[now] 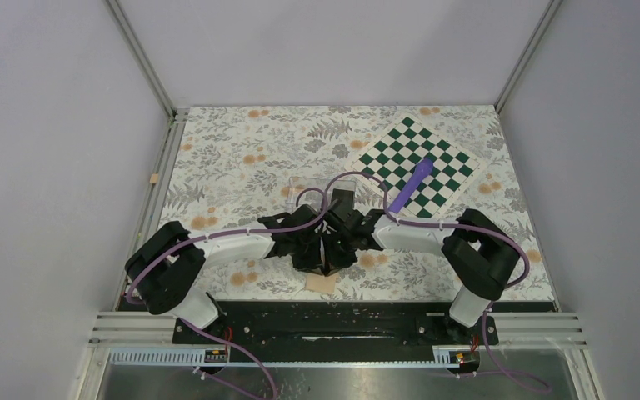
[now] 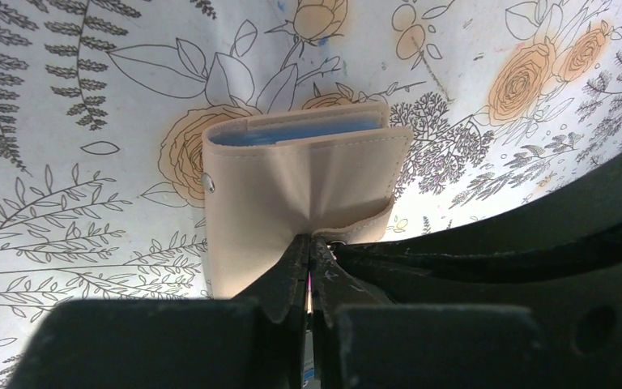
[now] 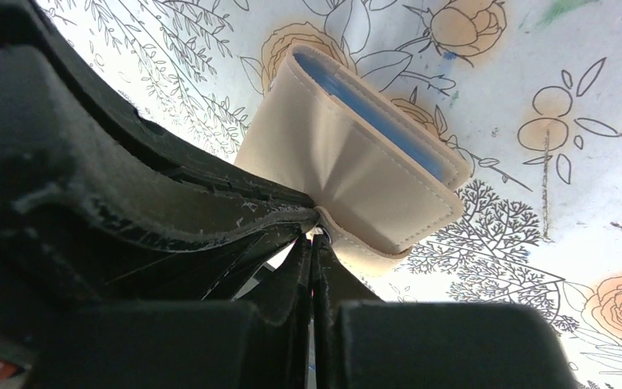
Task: Put the credit cards into the card holder
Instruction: Close the card holder at the center of the board.
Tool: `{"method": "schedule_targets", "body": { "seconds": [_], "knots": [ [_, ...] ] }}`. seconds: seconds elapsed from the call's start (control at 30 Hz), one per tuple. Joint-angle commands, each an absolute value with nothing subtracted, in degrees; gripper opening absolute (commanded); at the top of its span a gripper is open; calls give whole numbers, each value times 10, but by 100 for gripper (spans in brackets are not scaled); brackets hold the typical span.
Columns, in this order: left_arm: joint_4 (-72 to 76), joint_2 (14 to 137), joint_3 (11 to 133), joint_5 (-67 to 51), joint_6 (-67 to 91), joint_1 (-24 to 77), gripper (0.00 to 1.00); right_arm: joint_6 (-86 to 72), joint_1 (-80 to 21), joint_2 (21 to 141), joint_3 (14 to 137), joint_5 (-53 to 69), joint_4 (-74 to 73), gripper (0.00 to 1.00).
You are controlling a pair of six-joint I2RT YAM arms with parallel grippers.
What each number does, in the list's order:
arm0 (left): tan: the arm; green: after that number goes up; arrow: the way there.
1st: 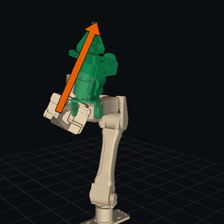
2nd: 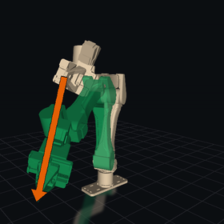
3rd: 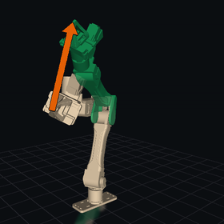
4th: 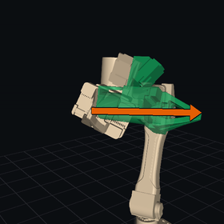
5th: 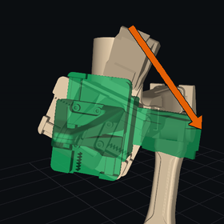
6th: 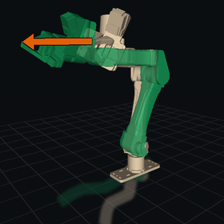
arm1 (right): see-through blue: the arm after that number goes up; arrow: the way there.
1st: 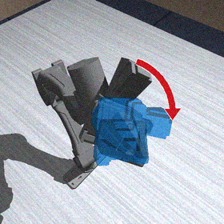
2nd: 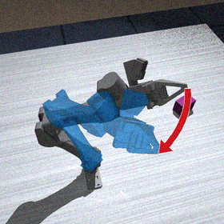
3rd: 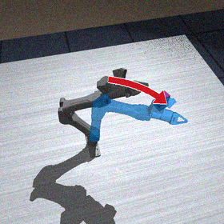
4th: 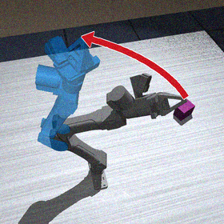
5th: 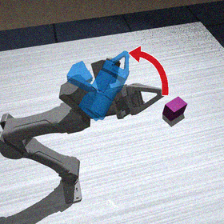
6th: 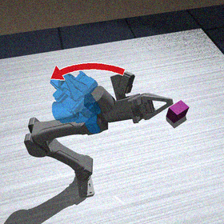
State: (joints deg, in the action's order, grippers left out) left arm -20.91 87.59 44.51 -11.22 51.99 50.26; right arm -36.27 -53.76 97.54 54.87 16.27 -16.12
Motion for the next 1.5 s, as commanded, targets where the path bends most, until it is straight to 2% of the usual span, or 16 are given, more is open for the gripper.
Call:
{"method": "schedule_targets", "body": {
  "seconds": [0.0, 0.3, 0.43, 0.77, 1.1, 1.47],
  "knots": [
    [-195, 886, 444, -118, 510, 509, 0, -343, -543, 1013, 570, 113, -188, 0],
    [-147, 883, 432, -145, 523, 507, 0, -324, -544, 1039, 538, 51, -225, 0],
    [-114, 871, 417, -160, 533, 501, 0, -309, -542, 1029, 548, 95, -207, 0],
    [-77, 830, 388, -176, 538, 488, 0, -335, -516, 911, 564, 193, -145, 0],
    [-59, 812, 385, -188, 536, 485, 0, -341, -497, 890, 537, 189, -147, 0],
    [-125, 820, 403, -150, 516, 485, 0, -323, -495, 905, 535, 171, -175, 0]
  ]
}}
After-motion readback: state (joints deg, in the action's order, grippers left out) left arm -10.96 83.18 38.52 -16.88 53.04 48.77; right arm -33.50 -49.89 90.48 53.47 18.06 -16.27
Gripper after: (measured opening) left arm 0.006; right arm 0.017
